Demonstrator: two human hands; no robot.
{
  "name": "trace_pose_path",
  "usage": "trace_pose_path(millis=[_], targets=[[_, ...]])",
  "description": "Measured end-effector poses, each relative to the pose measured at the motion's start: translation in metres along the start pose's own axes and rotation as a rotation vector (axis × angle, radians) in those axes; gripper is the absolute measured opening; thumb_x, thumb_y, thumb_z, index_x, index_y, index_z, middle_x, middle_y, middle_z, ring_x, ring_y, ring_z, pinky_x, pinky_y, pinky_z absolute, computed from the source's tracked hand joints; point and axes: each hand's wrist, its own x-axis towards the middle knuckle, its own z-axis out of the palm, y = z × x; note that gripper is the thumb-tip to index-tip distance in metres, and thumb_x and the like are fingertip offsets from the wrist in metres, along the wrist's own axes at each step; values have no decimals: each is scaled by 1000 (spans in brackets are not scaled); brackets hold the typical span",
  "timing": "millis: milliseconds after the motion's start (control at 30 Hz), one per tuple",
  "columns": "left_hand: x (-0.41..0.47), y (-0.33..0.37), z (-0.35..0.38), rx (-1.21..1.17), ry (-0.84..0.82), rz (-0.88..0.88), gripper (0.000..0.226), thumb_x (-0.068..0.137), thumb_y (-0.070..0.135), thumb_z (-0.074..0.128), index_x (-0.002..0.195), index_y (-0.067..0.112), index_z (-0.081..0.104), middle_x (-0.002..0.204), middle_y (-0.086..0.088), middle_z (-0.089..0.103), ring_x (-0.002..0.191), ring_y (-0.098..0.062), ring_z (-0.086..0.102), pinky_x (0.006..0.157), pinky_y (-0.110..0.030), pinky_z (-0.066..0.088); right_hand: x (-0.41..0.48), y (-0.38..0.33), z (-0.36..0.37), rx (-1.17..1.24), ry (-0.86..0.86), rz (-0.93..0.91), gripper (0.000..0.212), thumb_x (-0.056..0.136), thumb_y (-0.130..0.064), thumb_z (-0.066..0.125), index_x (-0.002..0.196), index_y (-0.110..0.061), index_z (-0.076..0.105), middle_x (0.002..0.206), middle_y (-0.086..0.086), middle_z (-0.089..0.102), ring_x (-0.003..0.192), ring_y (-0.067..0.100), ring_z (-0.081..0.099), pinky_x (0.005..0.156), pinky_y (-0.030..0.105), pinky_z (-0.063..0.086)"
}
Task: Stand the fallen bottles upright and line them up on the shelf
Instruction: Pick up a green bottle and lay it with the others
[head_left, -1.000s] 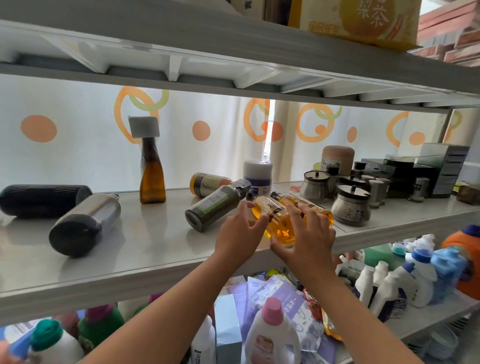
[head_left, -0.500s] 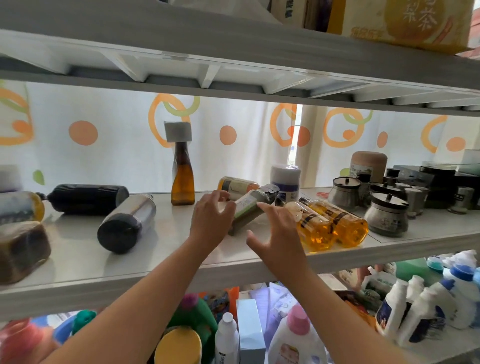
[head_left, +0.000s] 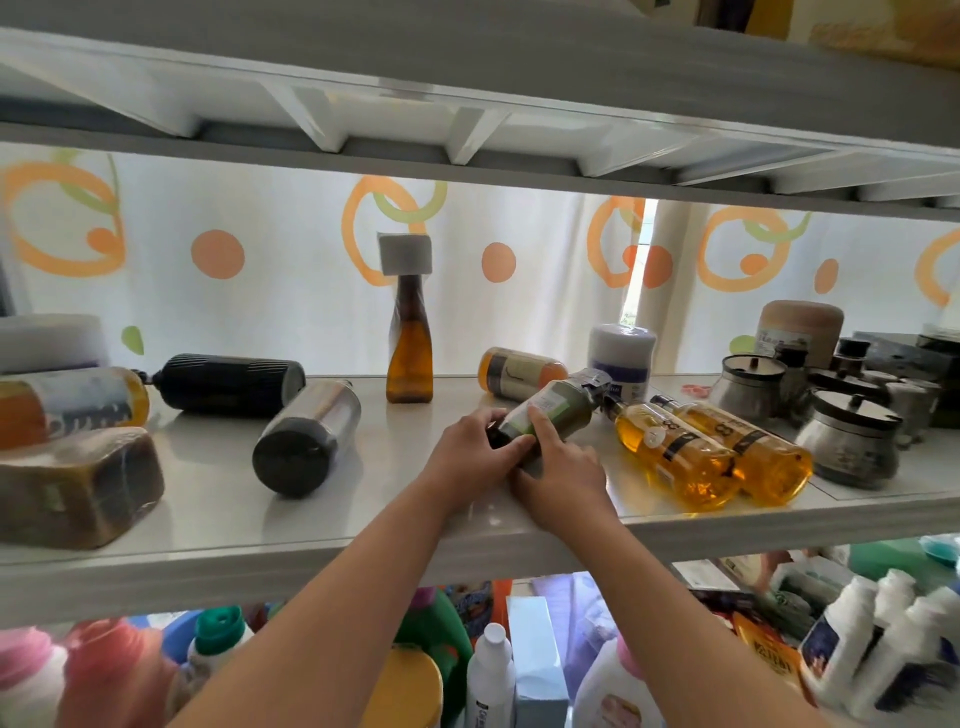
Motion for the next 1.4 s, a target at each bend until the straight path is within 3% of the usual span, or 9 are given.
trace_pose_path(millis=[133, 333, 467, 733, 933, 1133, 1267, 1400], targets=[[-5, 5, 2, 57, 18, 6, 51, 85, 40, 62, 129, 17, 49, 119, -4, 63, 103, -18, 59, 82, -24, 45, -4, -1, -2, 70, -10, -2, 69, 90, -35, 50, 147, -33, 12, 131, 17, 52, 121, 33, 37, 99, 37, 35], [-17, 11, 4, 71, 17, -17, 54, 83, 44, 64, 125, 15, 45, 119, -4, 61, 103, -17, 58, 83, -26, 48, -11, 0, -2, 97, 32, -22, 70, 84, -27, 54, 145, -33, 19, 129, 13, 55, 115, 33, 41, 95, 34, 38], [-26, 17, 6, 105, 41, -50, 52, 82, 47, 64, 118, 15, 43, 114, -4, 61, 95, -15, 57, 76, -25, 46, -18, 1, -2, 104, 58, -48, 69, 81, -24, 56, 141, -35, 24, 126, 11, 56, 110, 31, 41, 94, 37, 41], [-42, 39, 21, 171, 92, -120, 47, 81, 55, 58, 102, 18, 36, 108, -4, 60, 88, -18, 56, 73, -30, 48, -35, 10, -15, 103, -19, -112, 74, 75, -13, 55, 141, -28, 25, 131, 12, 51, 116, 33, 42, 97, 35, 35], [-49, 52, 32, 151, 102, -170, 47, 80, 55, 58, 98, 18, 35, 99, -2, 51, 85, -18, 51, 69, -28, 40, -46, 19, -34, 141, -94, -105, 76, 74, -1, 56, 141, -24, 29, 120, 11, 56, 111, 32, 46, 91, 36, 43], [-51, 55, 43, 115, 107, -187, 48, 79, 53, 60, 102, 16, 38, 100, -2, 51, 90, -20, 53, 75, -31, 46, -50, 27, -43, 106, -82, -110, 75, 72, 1, 58, 140, -22, 35, 114, 12, 59, 109, 31, 49, 89, 38, 47], [-54, 54, 44, 63, 55, -143, 50, 77, 56, 62, 103, 17, 46, 104, 0, 60, 93, -18, 58, 80, -34, 49, -49, 31, -49, -50, 28, -147, 65, 77, -4, 60, 138, -16, 40, 125, 13, 53, 117, 30, 43, 94, 31, 37], [-48, 51, 43, 81, -57, -83, 62, 79, 52, 64, 127, 20, 42, 123, -3, 59, 108, -20, 57, 90, -35, 47, -53, 32, -55, -62, 71, -124, 58, 80, -8, 56, 136, -7, 41, 133, 14, 44, 126, 28, 34, 103, 31, 30]])
